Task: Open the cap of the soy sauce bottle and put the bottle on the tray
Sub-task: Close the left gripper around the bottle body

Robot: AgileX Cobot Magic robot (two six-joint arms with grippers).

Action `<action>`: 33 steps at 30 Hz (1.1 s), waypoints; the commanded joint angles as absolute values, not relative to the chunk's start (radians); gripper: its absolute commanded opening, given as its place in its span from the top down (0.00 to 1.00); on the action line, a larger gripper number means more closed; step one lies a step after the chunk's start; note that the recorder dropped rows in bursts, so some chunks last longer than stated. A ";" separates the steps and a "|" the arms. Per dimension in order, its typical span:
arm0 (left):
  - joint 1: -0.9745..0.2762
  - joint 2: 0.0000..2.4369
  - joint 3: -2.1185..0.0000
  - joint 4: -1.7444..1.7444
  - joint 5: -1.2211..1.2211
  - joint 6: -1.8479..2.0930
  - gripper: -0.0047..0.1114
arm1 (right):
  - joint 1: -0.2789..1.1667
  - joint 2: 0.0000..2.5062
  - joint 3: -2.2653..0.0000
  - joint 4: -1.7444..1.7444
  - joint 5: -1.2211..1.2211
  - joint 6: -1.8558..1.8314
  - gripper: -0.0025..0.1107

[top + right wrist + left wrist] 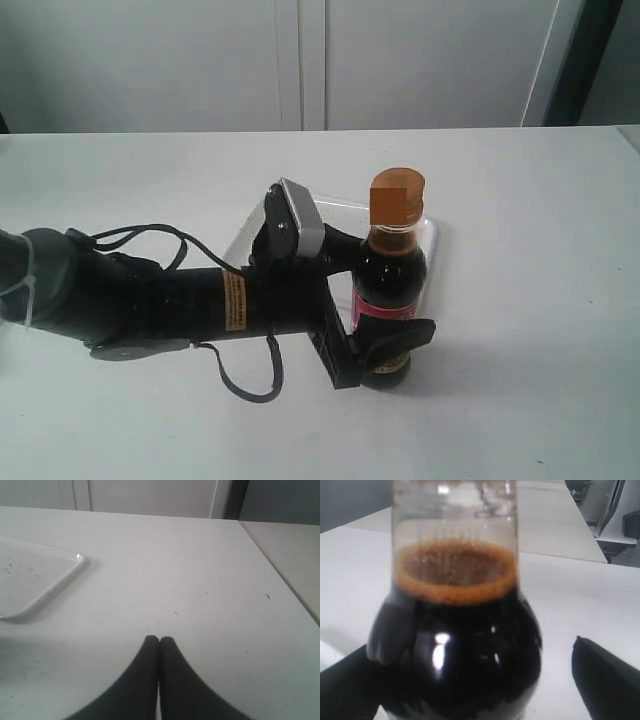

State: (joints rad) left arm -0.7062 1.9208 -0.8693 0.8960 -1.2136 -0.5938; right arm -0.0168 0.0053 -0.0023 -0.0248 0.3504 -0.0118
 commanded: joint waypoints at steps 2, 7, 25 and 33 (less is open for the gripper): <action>-0.711 1.954 -0.874 0.861 -1.221 -0.555 0.13 | -0.020 0.000 0.000 -0.026 0.349 -0.008 0.98; -0.711 1.991 -0.874 0.853 -1.221 -0.493 0.13 | -0.020 0.000 0.000 -0.026 0.349 -0.008 0.98; -0.711 2.026 -0.921 0.846 -1.221 -0.523 0.13 | -0.020 0.000 0.000 -0.026 0.349 -0.008 0.98; -0.711 2.046 -0.921 0.871 -1.221 -0.489 0.57 | -0.020 0.000 0.000 -0.026 0.349 -0.008 0.98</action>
